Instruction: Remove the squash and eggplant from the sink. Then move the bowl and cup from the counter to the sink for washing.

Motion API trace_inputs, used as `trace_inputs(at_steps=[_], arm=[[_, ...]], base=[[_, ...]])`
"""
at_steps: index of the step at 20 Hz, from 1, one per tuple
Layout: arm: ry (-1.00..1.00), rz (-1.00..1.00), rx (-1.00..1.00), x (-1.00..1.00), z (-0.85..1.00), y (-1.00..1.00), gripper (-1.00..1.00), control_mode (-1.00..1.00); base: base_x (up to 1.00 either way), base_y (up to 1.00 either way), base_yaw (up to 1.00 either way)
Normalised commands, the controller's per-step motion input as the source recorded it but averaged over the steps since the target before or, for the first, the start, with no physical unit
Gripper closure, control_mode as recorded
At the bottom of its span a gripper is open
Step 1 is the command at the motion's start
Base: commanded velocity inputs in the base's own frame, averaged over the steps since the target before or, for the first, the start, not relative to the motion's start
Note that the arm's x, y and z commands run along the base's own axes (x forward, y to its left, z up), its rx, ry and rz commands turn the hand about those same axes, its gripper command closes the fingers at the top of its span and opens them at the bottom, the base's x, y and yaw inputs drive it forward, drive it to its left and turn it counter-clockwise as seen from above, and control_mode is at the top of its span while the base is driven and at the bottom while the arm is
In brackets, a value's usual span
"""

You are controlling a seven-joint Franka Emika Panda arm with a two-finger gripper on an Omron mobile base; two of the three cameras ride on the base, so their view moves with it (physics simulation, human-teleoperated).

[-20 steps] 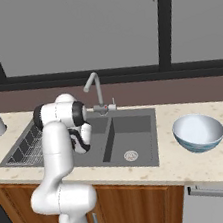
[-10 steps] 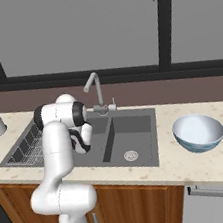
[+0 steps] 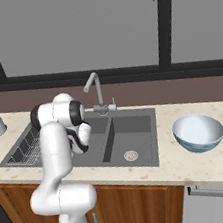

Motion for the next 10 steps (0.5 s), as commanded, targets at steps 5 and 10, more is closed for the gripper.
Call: trace_inputs(at_steps=[5,10], arm=[[0.0,0.0,-0.14,-0.08,0.38,0.07,1.0,-1.0],[0.0,0.02,-0.07,-0.15,0.43,-0.01,1.0,-1.0]], base=[[0.0,0.0,0.0],[0.0,0.0,0.0]])
